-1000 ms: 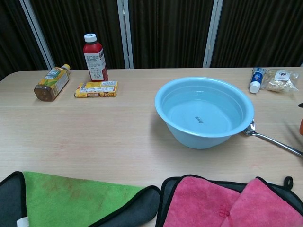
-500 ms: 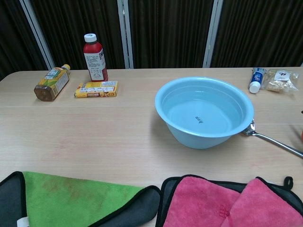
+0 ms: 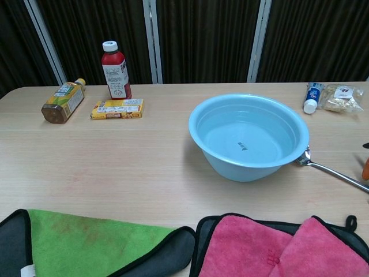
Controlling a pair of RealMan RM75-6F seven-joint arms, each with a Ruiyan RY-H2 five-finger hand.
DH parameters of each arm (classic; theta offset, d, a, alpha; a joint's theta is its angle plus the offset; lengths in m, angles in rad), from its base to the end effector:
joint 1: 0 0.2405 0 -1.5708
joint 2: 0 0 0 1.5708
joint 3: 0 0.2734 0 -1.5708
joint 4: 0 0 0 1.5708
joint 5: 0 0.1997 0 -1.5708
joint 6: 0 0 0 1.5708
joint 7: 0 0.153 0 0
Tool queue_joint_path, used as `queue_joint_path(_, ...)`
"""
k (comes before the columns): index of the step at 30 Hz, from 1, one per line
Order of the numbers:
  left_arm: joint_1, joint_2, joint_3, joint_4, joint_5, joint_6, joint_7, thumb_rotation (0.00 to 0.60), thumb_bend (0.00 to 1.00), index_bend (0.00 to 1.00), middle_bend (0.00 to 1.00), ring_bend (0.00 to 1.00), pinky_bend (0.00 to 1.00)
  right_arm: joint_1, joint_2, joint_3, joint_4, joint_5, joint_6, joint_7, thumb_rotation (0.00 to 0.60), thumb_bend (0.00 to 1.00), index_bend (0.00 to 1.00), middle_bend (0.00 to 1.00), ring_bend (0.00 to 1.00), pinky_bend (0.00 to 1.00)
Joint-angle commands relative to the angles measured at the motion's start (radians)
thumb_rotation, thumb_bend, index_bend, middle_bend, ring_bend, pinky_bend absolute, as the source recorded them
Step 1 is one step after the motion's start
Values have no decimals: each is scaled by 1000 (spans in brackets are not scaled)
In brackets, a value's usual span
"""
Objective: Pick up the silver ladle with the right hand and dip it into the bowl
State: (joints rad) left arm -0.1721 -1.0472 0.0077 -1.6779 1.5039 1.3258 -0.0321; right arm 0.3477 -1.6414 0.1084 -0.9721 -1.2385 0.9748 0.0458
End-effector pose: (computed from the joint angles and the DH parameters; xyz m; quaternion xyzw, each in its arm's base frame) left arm -0.3121 0.2027 0.1637 -0.6462 -0.4283 -0.3526 0.5241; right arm -0.3778 -0.2880 0.0095 0.6154 -0.5025 0.2699 0.5439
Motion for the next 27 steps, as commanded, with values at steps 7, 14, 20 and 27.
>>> queue_joint_path(7, 1, 4, -1, 2, -3, 4, -3, 600, 344, 0, 0, 0, 0, 11, -24, 2, 39, -4, -26, 12, 600, 200, 419, 0, 0, 0)
queue_joint_path(14, 1, 3, -3, 7, 0, 10, -12, 600, 375, 0, 0, 0, 0, 19, -37, 1, 57, -3, -46, -6, 600, 214, 419, 0, 0, 0)
queue_joint_path(20, 2, 6, -3, 8, 1, 14, -18, 600, 396, 0, 0, 0, 0, 22, -47, 4, 64, 8, -55, -35, 600, 221, 429, 0, 0, 0)
queue_joint_path(27, 4, 13, -1, 9, 8, 20, -30, 600, 413, 0, 0, 0, 0, 22, -62, 10, 81, 22, -60, -55, 600, 294, 480, 0, 0, 0)
